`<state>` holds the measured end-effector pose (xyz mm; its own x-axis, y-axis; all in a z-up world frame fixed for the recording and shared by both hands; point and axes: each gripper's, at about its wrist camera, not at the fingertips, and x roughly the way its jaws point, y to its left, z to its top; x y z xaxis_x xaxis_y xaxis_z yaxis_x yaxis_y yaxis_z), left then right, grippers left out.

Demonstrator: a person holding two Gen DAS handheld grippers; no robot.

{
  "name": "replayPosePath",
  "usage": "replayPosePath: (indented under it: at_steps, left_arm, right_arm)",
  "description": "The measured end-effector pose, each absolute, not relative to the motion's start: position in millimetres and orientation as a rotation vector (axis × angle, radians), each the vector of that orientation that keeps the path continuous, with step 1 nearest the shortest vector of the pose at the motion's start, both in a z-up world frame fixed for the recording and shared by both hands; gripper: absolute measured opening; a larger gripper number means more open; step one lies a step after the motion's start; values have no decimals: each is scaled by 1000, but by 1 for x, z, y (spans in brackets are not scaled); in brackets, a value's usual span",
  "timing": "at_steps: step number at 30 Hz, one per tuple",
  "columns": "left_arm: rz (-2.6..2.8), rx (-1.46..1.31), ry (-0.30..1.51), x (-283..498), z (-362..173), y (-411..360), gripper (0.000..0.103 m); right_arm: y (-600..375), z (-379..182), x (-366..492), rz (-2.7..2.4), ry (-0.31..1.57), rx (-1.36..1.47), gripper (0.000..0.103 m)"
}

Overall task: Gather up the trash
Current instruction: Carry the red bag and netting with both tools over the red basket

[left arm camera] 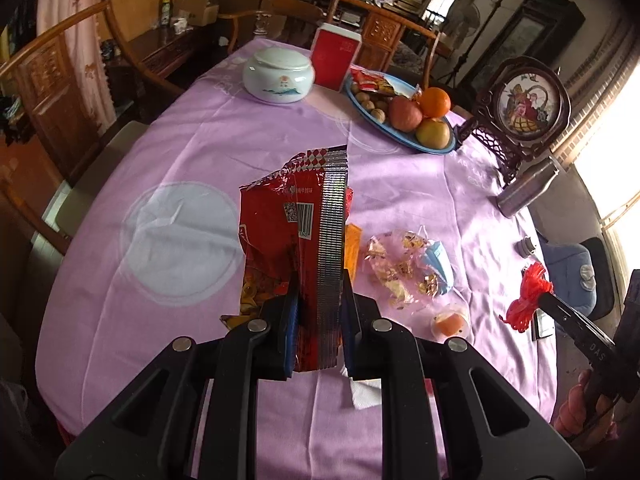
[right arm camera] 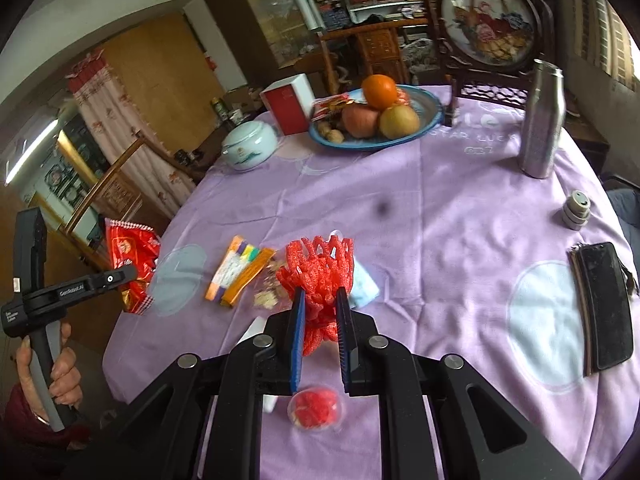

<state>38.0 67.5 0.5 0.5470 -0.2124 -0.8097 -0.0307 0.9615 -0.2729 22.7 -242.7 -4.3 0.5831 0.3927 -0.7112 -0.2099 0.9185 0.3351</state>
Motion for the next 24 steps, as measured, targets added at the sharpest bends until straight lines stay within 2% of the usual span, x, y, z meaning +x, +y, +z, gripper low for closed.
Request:
replayPosePath:
  at_steps: [5,14,24]
  left_arm:
    - [0,-317,979,0,1,101,19]
    - [345,-486,945,-105,-5,205,19]
    - [671,-718,970,-234,-53,308,19]
  right_arm:
    - [-201,-5,24,477,903,176,15]
    - [-87,-3,22,772,943,43,15]
    - [31,3,-8,1002,965,-121,15]
